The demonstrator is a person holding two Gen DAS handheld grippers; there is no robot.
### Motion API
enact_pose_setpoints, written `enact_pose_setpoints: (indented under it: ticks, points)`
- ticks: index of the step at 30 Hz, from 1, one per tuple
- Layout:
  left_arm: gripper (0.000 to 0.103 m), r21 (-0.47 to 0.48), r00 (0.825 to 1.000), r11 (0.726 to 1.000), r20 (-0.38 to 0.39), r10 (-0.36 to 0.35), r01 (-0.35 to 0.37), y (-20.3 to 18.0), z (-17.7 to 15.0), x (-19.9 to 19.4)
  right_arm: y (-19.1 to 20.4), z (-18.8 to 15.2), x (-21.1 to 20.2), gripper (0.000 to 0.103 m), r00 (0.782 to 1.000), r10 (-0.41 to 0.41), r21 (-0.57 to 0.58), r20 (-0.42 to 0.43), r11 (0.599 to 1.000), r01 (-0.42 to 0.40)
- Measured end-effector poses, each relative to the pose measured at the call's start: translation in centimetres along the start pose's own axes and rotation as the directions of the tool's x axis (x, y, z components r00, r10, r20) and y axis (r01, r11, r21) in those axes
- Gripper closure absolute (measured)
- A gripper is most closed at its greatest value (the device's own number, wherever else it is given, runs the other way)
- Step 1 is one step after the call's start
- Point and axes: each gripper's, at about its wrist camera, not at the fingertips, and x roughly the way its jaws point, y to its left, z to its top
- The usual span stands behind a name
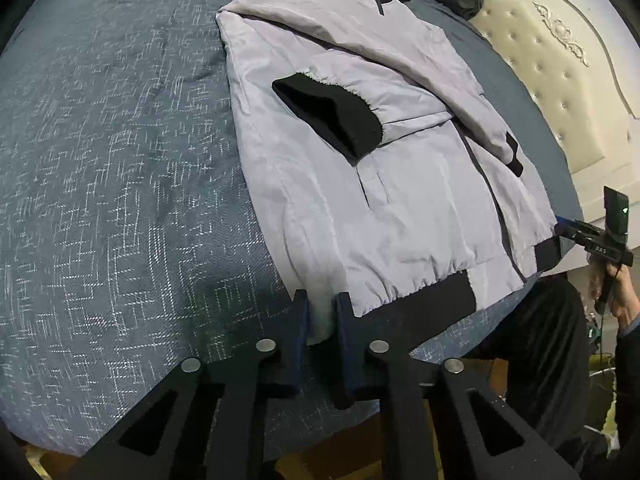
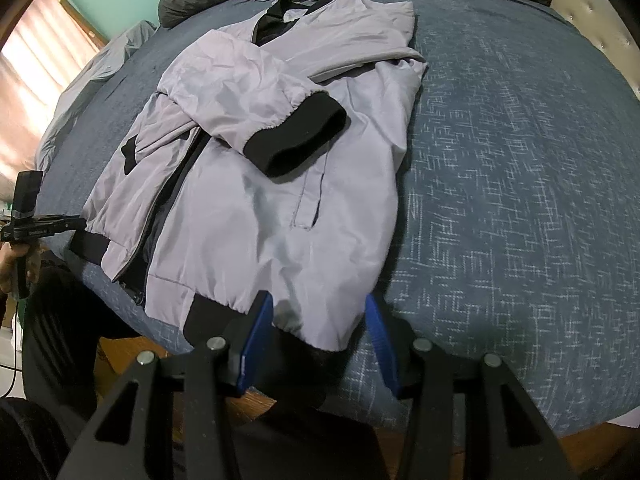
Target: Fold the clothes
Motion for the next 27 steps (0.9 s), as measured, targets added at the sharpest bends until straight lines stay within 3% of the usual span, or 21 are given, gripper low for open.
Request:
enact_pose_setpoints:
  ticks: [8,21,23,25,27]
  points:
    - [0.087,-0.058,1.000,0.998,-0.010,-0.014,0.013,1.7,-0.6,-0.5,-0.5,0.1,0.3,0.054,0.999,0.021,0.032,-0.025,0.999,-0.021]
    - [0.078,-0.044,0.999,0.999,-0.031,-0.018,0.016,1.7,-0.4,0.7,-0.2,0.0,2.0,0.054,0.996,0.060,0.056,-0.068,0.997,-0.056]
    - [0.078,-0.043,0.999,0.999,-0.031,-0.022,0.021,1.7,-0.4,0.7,0.1,0.0,1.9,0.060,0.996,0.059,0.046,-0.062,0.997,-0.056]
    - [0.082,-0.042,0.999,0.999,-0.031,-0.027,0.026,1.8,-0.4,0.8,0.4,0.1,1.7,0.085,0.997,0.055,0.035,-0.053,0.998,-0.053]
    - [0.086,-0.028,0.999,0.999,-0.026,-0.023,0.023,1.6,-0.3,0.5,0.5,0.3,1.0,0.092,0.997,0.070,0.035,-0.032,0.997,-0.068]
